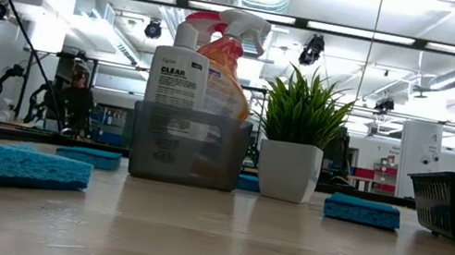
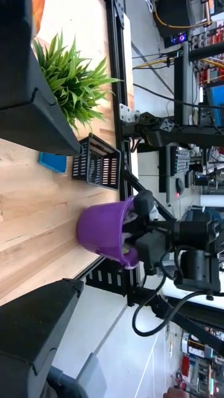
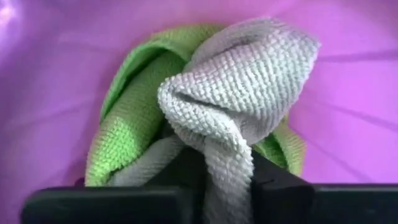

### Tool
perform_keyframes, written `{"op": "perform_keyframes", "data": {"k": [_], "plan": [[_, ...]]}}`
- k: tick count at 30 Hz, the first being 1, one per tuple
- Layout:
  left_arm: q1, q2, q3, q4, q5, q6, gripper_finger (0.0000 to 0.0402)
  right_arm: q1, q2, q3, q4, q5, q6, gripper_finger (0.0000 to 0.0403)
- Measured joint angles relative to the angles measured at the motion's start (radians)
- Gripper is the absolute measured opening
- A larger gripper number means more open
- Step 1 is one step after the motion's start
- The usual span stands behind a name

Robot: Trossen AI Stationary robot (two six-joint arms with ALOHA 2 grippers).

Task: Pick & Place Kitchen Items
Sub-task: Put the gray towel into the purple bucket

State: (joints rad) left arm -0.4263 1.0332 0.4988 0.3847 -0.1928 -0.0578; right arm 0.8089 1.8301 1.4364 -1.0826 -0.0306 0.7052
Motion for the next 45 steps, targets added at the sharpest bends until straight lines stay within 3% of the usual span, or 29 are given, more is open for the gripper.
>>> {"op": "perform_keyframes", "data": {"k": [10, 15, 30, 37, 42, 45], "plan": [[0.000, 0.000, 0.000, 0.000, 0.000, 0.000, 0.0342, 0.000, -0.001, 0.031, -0.015, 0.005, 0.034, 0.0252], [0.000, 0.000, 0.000, 0.000, 0.001, 0.000, 0.0342, 0.000, -0.002, 0.092, -0.054, 0.005, 0.059, 0.0309], [0.000, 0.000, 0.000, 0.000, 0.001, 0.000, 0.0342, 0.021, -0.003, 0.250, -0.266, 0.017, 0.143, 0.0320], [0.000, 0.000, 0.000, 0.000, 0.001, 0.000, 0.0342, 0.070, -0.004, 0.362, -0.351, 0.119, 0.177, 0.0320], [0.000, 0.000, 0.000, 0.000, 0.001, 0.000, 0.0342, 0.105, -0.004, 0.409, -0.499, 0.140, 0.289, 0.0320], [0.000, 0.001, 0.000, -0.002, 0.001, -0.003, 0.0342, 0.130, -0.016, 0.394, -0.485, 0.138, 0.314, 0.0320]]}}
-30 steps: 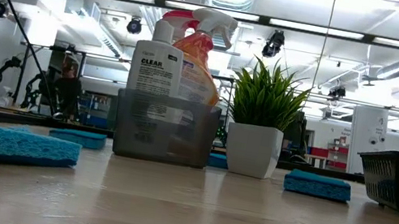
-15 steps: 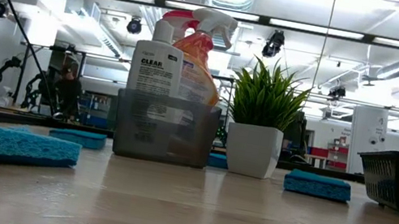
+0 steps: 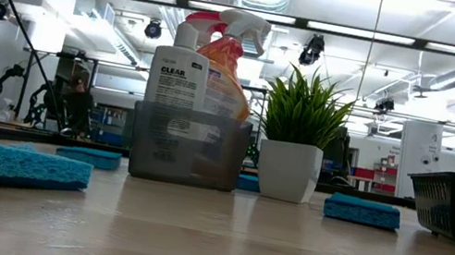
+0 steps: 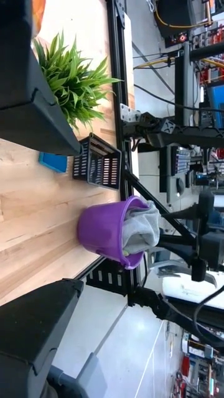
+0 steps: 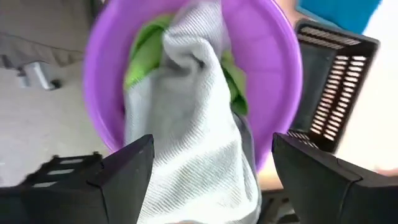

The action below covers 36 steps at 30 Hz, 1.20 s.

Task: Pick & Place Kitchen Items
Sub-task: Put the gray towel into the purple bucket

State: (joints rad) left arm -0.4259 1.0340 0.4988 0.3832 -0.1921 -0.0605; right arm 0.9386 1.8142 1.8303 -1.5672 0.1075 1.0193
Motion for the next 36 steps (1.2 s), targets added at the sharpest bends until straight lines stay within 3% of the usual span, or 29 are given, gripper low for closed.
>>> {"op": "perform_keyframes", "data": {"k": [14, 31, 36], "plan": [[0.000, 0.000, 0.000, -0.007, 0.000, 0.000, 0.0342, 0.060, 0.022, -0.005, -0.005, -0.078, 0.170, 0.0320], [0.000, 0.000, 0.000, -0.008, 0.000, 0.011, 0.0342, 0.072, 0.162, -0.006, -0.004, -0.103, 0.180, 0.0320], [0.001, 0.000, 0.000, -0.007, -0.003, 0.030, 0.0342, 0.068, 0.160, -0.006, -0.004, -0.073, 0.175, 0.0280]]}}
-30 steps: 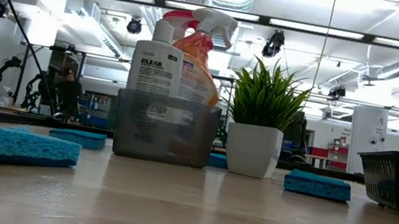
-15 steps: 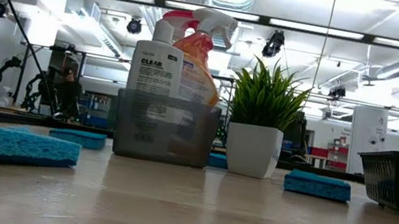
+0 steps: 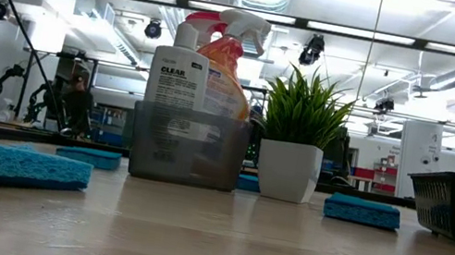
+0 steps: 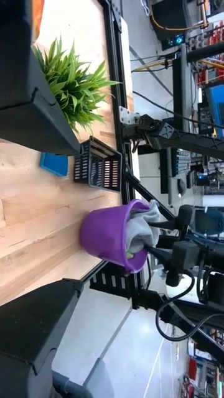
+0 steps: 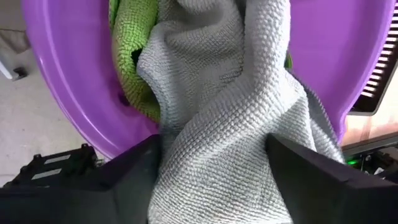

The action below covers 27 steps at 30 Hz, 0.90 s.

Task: Pick & Place Kitchen Items
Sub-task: Put the gray towel into the purple bucket

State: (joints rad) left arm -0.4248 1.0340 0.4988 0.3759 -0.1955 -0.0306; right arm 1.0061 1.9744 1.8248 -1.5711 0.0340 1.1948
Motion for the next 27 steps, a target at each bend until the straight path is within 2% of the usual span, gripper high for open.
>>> {"op": "perform_keyframes", "data": {"k": [4, 10, 18, 27], "plan": [[0.002, 0.000, 0.000, 0.000, 0.000, 0.004, 0.0342, -0.005, -0.013, 0.000, 0.000, 0.014, -0.013, 0.0195], [0.002, 0.000, 0.000, 0.001, 0.000, 0.008, 0.0342, -0.006, -0.016, 0.000, 0.000, 0.015, -0.072, 0.0036], [0.002, -0.001, 0.000, 0.001, 0.000, 0.008, 0.0342, -0.016, -0.044, 0.000, 0.000, 0.020, -0.111, 0.0019], [0.003, -0.001, 0.000, 0.001, -0.005, 0.008, 0.0342, -0.036, -0.119, 0.000, 0.000, 0.112, -0.194, 0.0018]]}}
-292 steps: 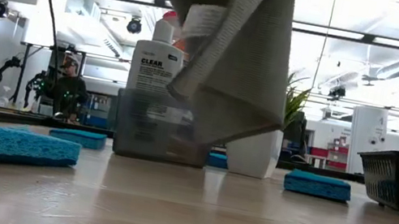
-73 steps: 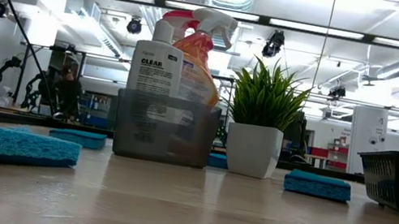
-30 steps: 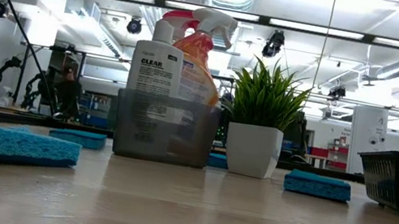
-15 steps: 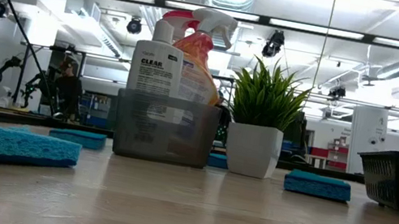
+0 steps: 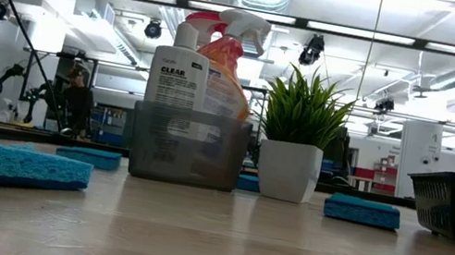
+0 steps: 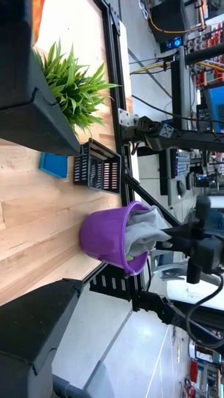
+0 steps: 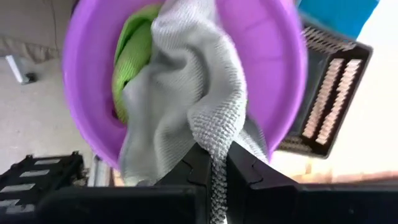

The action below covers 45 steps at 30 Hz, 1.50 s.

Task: Pick & Place Kitchen Items
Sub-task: Put the gray towel into the purple bucket

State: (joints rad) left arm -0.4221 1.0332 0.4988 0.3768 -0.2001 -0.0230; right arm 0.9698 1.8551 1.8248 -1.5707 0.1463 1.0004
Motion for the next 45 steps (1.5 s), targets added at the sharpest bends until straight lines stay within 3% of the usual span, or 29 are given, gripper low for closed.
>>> {"op": "perform_keyframes", "data": {"k": [12, 23, 29, 45], "plan": [[0.000, 0.000, 0.000, 0.000, 0.000, 0.000, 0.0342, -0.019, -0.029, 0.103, 0.009, 0.174, -0.150, 0.0018], [0.000, 0.000, 0.000, -0.011, 0.000, 0.000, 0.0342, -0.019, -0.022, 0.110, 0.138, 0.198, -0.241, 0.0018], [0.000, 0.000, 0.000, -0.014, 0.000, -0.004, 0.0342, -0.019, -0.016, 0.044, 0.196, 0.164, -0.253, 0.0018], [0.000, 0.000, 0.000, -0.014, 0.001, -0.004, 0.0342, -0.075, -0.024, -0.321, 0.526, 0.058, -0.298, 0.0018]]}}
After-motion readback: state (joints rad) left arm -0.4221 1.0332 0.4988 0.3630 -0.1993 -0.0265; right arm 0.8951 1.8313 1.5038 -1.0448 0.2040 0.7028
